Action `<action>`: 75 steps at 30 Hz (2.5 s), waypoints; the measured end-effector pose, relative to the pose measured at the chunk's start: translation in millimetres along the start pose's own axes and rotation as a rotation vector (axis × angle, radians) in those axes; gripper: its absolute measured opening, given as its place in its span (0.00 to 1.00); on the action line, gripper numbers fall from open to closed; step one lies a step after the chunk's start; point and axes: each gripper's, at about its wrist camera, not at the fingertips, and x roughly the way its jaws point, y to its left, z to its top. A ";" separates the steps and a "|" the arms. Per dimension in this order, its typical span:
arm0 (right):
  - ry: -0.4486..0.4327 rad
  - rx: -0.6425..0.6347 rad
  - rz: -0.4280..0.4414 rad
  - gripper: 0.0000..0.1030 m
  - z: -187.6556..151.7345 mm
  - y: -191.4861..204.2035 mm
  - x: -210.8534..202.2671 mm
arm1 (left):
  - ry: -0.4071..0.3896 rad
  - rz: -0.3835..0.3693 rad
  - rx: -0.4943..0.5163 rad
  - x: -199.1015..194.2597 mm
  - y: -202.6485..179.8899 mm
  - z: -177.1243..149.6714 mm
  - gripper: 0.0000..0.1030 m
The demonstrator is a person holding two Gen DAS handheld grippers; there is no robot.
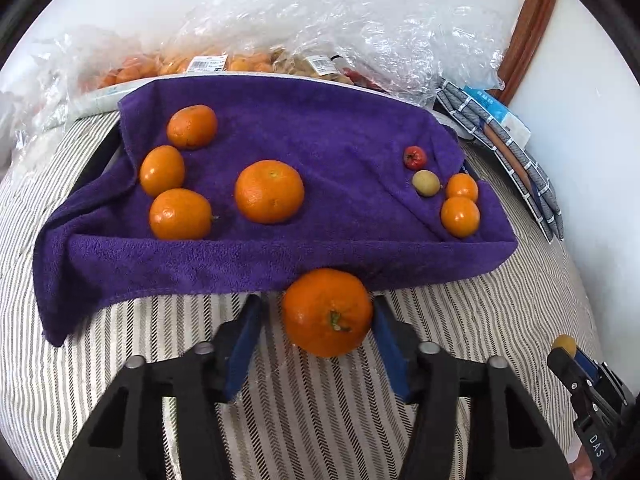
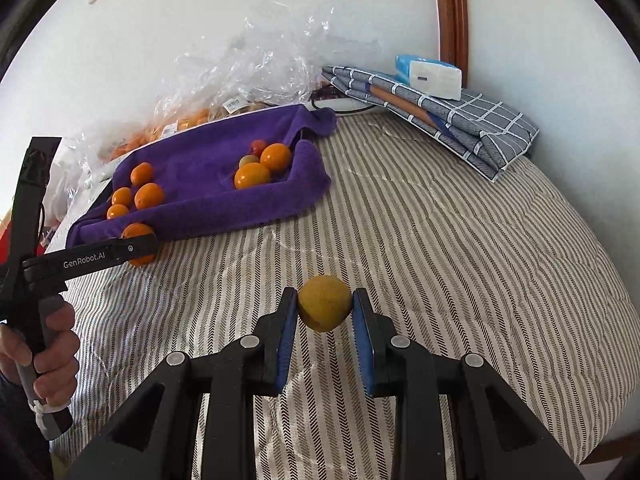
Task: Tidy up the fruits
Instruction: 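Carry the yellow citrus and large orange onto the towel and open both tools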
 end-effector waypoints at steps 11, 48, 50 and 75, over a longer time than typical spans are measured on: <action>-0.008 -0.002 0.019 0.27 0.2 11.7 -9.7 | 0.002 -0.028 -0.046 -32.6 13.3 -10.0 0.39; -0.119 -0.084 0.064 0.27 122.0 78.6 1.0 | -0.141 0.006 -0.115 -86.0 80.7 83.0 0.39; -0.121 -0.090 0.067 0.27 131.3 79.8 12.6 | -0.135 0.004 -0.113 -75.4 80.5 91.8 0.39; 0.005 -0.174 0.216 0.27 128.2 105.6 127.1 | 0.007 -0.072 -0.128 19.6 79.9 115.0 0.39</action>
